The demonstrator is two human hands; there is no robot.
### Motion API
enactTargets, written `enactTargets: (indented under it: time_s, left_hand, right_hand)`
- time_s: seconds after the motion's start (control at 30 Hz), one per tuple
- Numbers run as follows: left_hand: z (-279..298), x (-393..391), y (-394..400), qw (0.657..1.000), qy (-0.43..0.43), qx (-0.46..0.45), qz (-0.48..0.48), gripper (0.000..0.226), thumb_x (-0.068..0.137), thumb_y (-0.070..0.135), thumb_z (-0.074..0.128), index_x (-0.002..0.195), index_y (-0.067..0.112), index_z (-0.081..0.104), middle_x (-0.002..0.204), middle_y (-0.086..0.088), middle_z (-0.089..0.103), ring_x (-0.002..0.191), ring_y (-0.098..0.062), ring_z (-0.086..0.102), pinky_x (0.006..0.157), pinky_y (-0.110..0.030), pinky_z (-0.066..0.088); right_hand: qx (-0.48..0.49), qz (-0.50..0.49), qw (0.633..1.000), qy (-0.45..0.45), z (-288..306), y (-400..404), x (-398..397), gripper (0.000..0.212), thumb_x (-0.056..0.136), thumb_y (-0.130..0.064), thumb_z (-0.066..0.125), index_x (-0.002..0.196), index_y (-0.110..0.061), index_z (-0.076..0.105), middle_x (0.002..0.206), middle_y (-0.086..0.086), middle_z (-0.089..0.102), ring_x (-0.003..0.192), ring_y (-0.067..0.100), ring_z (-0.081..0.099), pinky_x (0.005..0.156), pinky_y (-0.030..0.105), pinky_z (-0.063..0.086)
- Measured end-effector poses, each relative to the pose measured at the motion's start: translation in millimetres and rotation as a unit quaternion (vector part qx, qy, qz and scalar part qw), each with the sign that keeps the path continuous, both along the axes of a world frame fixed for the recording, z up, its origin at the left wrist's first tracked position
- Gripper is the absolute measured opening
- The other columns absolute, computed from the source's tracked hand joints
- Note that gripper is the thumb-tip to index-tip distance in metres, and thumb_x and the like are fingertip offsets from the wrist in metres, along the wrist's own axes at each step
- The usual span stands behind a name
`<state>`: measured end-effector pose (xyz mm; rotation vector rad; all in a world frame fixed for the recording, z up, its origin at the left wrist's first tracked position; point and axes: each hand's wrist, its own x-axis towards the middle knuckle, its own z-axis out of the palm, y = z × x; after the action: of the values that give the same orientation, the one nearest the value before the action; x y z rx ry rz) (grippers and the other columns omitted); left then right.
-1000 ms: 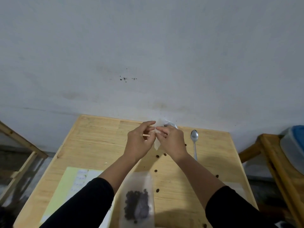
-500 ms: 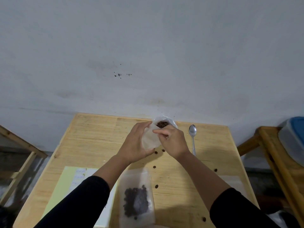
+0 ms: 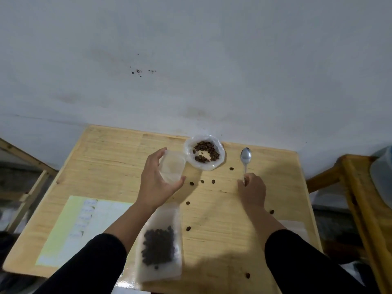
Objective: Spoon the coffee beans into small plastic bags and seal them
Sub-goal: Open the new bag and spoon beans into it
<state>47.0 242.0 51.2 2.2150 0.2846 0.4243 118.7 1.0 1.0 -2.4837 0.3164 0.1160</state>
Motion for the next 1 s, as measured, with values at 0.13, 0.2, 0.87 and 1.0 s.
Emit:
enactTargets:
  time_s: [0.13, 0.2, 0.87, 1.0]
  left_hand:
    - [-3, 1, -6, 1.000, 0.012, -0.014, 0.018, 0.087, 0.060, 0.025, 0.087, 0.133, 0.010, 0.041, 0.130, 0.002, 0.043, 0.118, -0.005, 0.040, 0.102, -0.021, 0.035]
    - [-3, 1, -9, 0.999, 0.023, -0.019, 0.023, 0.087, 0.061, 0.026, 0.086, 0.134, 0.011, 0.040, 0.131, 0.003, 0.042, 0.118, -0.004, 0.039, 0.103, -0.025, 0.036]
    - [-24, 33, -9, 0.995, 0.077, -0.068, -0.001, 0.086, 0.065, 0.029, 0.084, 0.136, 0.015, 0.037, 0.133, -0.002, 0.041, 0.121, -0.013, 0.041, 0.100, -0.021, 0.034]
    - [-31, 40, -9, 0.992, 0.094, -0.080, -0.018, 0.087, 0.065, 0.031, 0.083, 0.136, 0.015, 0.035, 0.135, 0.001, 0.040, 0.123, -0.010, 0.040, 0.100, -0.019, 0.033]
  right_hand:
    - [0.034, -0.079, 0.996, 0.000, -1, 7, 5, 0.021, 0.082, 0.000, 0.055, 0.103, 0.001, 0.059, 0.092, 0.014, 0.061, 0.096, 0.034, 0.057, 0.076, 0.034, 0.041]
    - [0.059, -0.123, 0.990, 0.024, -1, 10, 8, 0.031, 0.083, 0.000, 0.055, 0.113, 0.001, 0.057, 0.104, 0.017, 0.065, 0.103, 0.032, 0.058, 0.085, 0.035, 0.044]
    - [0.296, 0.013, 0.945, -0.139, 59, 58, -25, 0.008, 0.085, -0.014, 0.063, 0.080, -0.019, 0.061, 0.070, 0.003, 0.064, 0.061, 0.014, 0.060, 0.059, 0.026, 0.052]
    - [0.327, -0.056, 0.939, -0.093, 47, 69, -17, 0.021, 0.095, -0.017, 0.047, 0.081, -0.009, 0.061, 0.067, -0.003, 0.063, 0.058, 0.007, 0.058, 0.057, 0.025, 0.051]
